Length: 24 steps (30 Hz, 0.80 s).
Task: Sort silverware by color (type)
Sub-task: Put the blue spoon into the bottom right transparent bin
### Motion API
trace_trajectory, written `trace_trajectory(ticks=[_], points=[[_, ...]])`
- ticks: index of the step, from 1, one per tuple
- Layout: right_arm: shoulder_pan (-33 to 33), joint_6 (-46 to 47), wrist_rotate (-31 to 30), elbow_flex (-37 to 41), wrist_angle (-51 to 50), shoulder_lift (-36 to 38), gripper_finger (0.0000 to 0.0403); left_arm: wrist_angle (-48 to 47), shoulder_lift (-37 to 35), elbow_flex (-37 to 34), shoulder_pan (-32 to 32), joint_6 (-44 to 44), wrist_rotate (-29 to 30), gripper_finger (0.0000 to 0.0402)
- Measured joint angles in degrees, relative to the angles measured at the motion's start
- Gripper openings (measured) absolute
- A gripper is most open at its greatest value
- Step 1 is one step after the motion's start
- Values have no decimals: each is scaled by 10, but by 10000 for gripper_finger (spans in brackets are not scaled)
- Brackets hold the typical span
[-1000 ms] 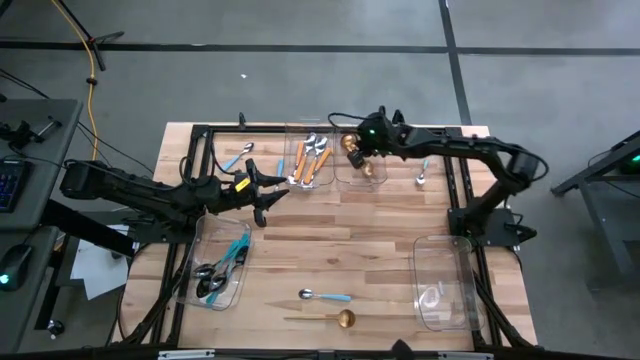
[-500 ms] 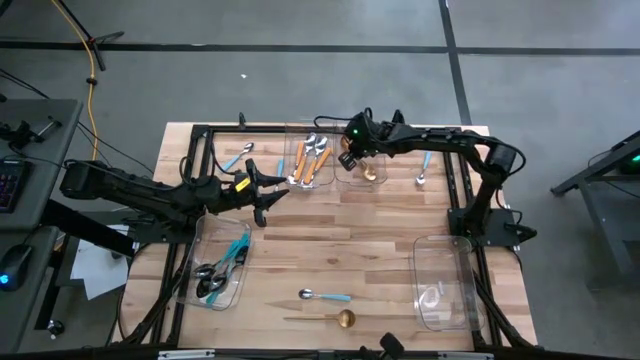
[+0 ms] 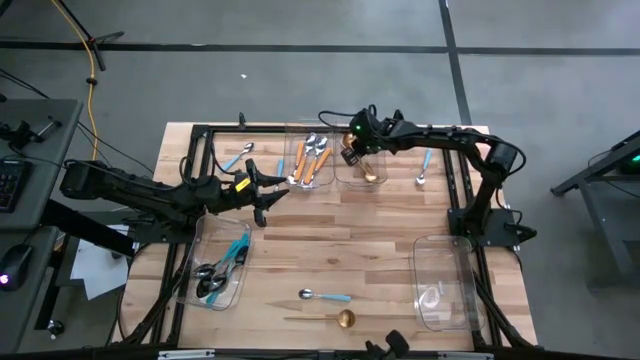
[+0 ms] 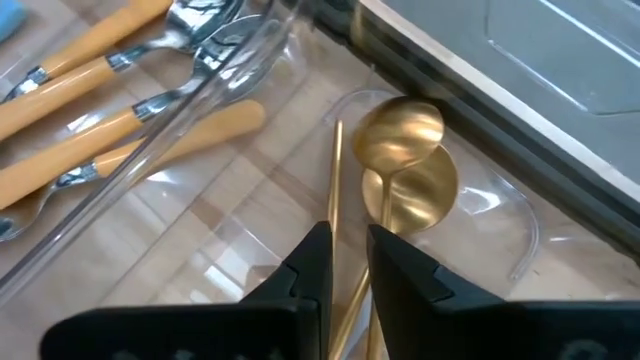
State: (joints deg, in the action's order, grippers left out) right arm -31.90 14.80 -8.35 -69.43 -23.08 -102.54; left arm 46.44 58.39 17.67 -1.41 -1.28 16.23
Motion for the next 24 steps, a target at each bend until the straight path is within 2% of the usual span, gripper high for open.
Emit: trace_trajectory(ticks=[7, 15, 19, 24], points=[[0, -45, 0, 1, 6, 9, 53, 0, 0, 0, 0, 0, 0, 145], [18, -112, 0, 10, -41, 110, 53, -2, 0, 0, 0, 3, 0, 145], [47, -120, -1, 87, -2, 196, 53, -3, 0, 0, 0, -2, 0, 145], [100, -78, -1, 254, 127, 328, 53, -3, 0, 0, 0, -11, 0, 145]])
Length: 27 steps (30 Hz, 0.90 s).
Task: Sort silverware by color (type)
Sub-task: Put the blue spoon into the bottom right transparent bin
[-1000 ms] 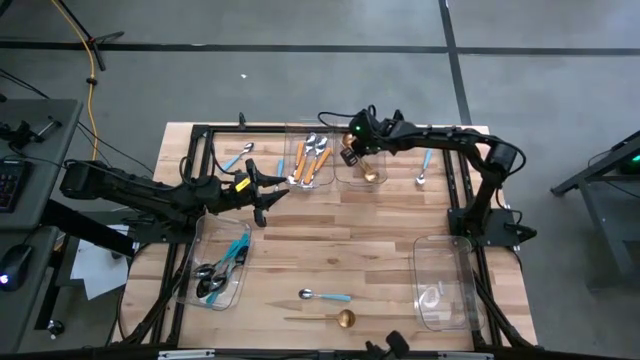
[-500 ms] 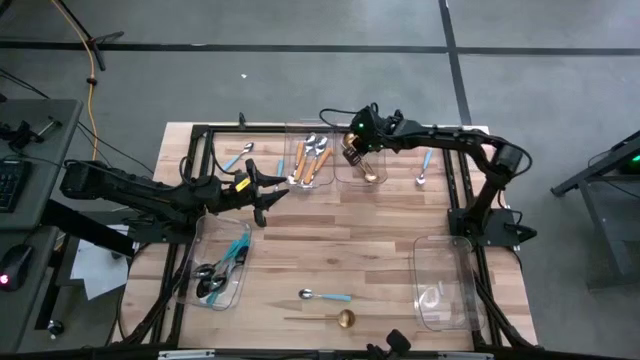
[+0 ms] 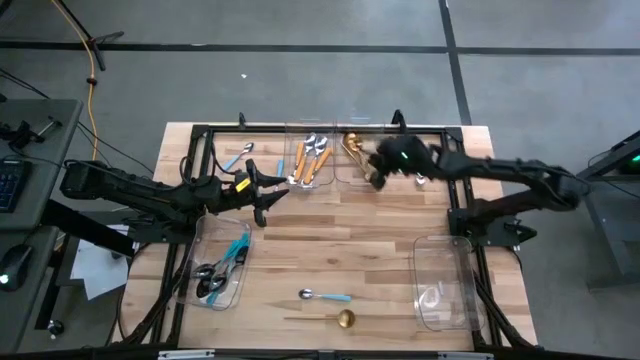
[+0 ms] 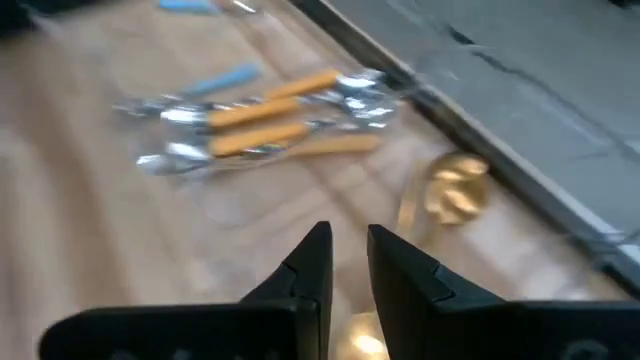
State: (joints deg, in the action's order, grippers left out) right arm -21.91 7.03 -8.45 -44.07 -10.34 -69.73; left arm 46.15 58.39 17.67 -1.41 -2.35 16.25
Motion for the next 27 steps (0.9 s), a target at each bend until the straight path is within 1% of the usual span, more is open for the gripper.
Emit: trace_trajectory(ticks=[3, 6, 10, 13, 15, 20, 27], points=[[38, 31, 12, 90, 97, 66, 53, 0, 0, 0, 0, 0, 0, 145], [72, 43, 50, 162, 223, 110, 53, 1, 0, 0, 0, 4, 0, 145], [115, 40, 111, 228, 405, 126, 53, 1, 0, 0, 0, 5, 0, 145], [143, 11, 131, 248, 495, 118, 53, 1, 0, 0, 0, 6, -1, 145], [159, -16, 131, 251, 518, 112, 53, 0, 0, 0, 0, 10, -1, 145], [184, -68, 132, 251, 518, 108, 53, 0, 0, 0, 0, 17, -2, 145], [186, -75, 131, 251, 518, 108, 53, 0, 0, 0, 0, 31, -2, 145]])
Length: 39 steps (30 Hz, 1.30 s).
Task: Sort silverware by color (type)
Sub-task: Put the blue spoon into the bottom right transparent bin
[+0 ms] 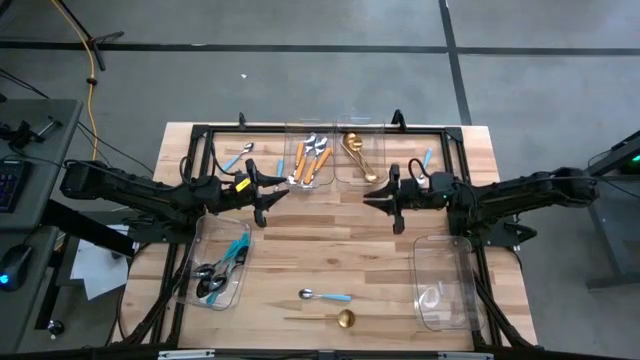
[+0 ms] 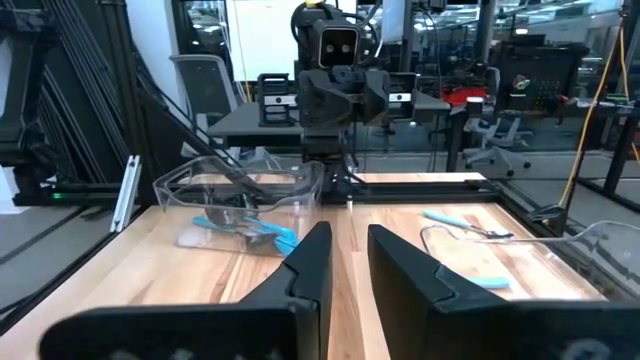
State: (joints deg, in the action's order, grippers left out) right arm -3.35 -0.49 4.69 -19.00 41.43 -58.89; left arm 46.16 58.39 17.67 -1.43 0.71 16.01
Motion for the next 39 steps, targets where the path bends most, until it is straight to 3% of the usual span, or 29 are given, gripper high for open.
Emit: trace_trajectory(ticks=[31, 34, 39], points=[[0, 0, -2, -1, 0, 0, 53, -1, 0, 0, 0, -6, 2, 145], [0, 0, -2, -1, 0, 0, 53, -4, 0, 0, 0, -44, 52, 145], [0, 0, -2, -1, 0, 0, 53, -120, -4, 21, 23, -107, 221, 145]])
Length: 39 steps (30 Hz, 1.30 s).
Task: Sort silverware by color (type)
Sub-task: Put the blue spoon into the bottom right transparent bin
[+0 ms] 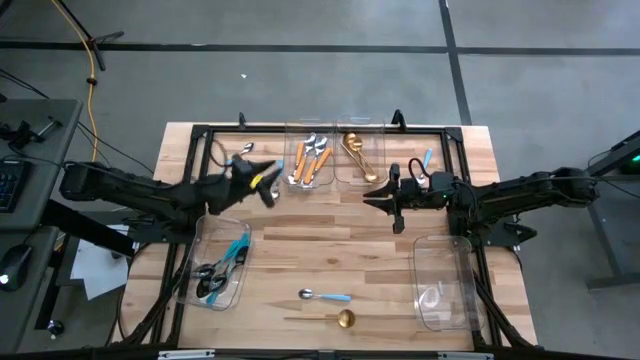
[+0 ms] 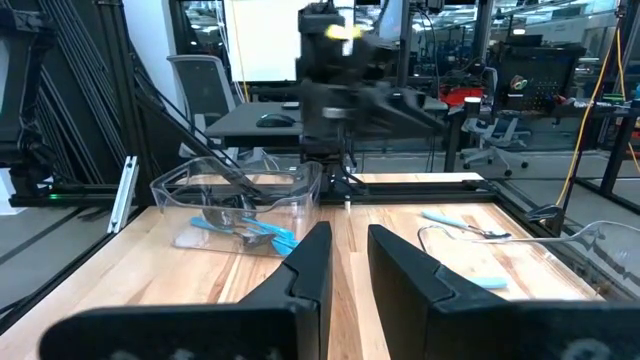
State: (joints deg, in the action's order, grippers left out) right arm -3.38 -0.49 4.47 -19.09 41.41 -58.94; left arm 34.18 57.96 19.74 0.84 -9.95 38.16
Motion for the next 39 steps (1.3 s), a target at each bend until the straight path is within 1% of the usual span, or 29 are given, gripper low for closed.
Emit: trace_trajectory(ticks=[2, 6, 7, 9, 10, 12, 16, 17, 19, 26, 31, 35, 39], points=[[0, 0, 0, 0, 0, 0, 53, -112, -9, 40, 34, -18, 9, 145], [0, 0, 0, 0, 0, 0, 53, -400, -11, 153, 134, -78, -25, 145], [0, 0, 0, 0, 0, 0, 53, -459, -7, 178, 161, -89, -34, 145], [0, 0, 0, 0, 0, 0, 53, -543, 1, 213, 217, -106, -45, 145], [0, 0, 0, 0, 0, 0, 53, -570, 4, 221, 246, -112, -50, 145], [0, 0, 0, 0, 0, 0, 53, -596, 8, 222, 299, -114, -80, 145], [0, 0, 0, 0, 0, 0, 53, -632, 34, 222, 394, -114, -204, 145], [0, 0, 0, 0, 0, 0, 53, -635, 45, 222, 411, -114, -226, 145], [0, 0, 0, 0, 0, 0, 53, -641, 72, 222, 439, -115, -248, 145], [0, 0, 0, 0, 0, 0, 53, -644, 176, 222, 487, -105, -273, 145], [0, 0, 0, 0, 0, 0, 53, -635, 244, 222, 503, -103, -266, 145], [0, 0, 0, 0, 0, 0, 53, -615, 277, 222, 506, -98, -251, 145], [0, 0, 0, 0, 0, 0, 53, -603, 286, 222, 504, -96, -225, 145]])
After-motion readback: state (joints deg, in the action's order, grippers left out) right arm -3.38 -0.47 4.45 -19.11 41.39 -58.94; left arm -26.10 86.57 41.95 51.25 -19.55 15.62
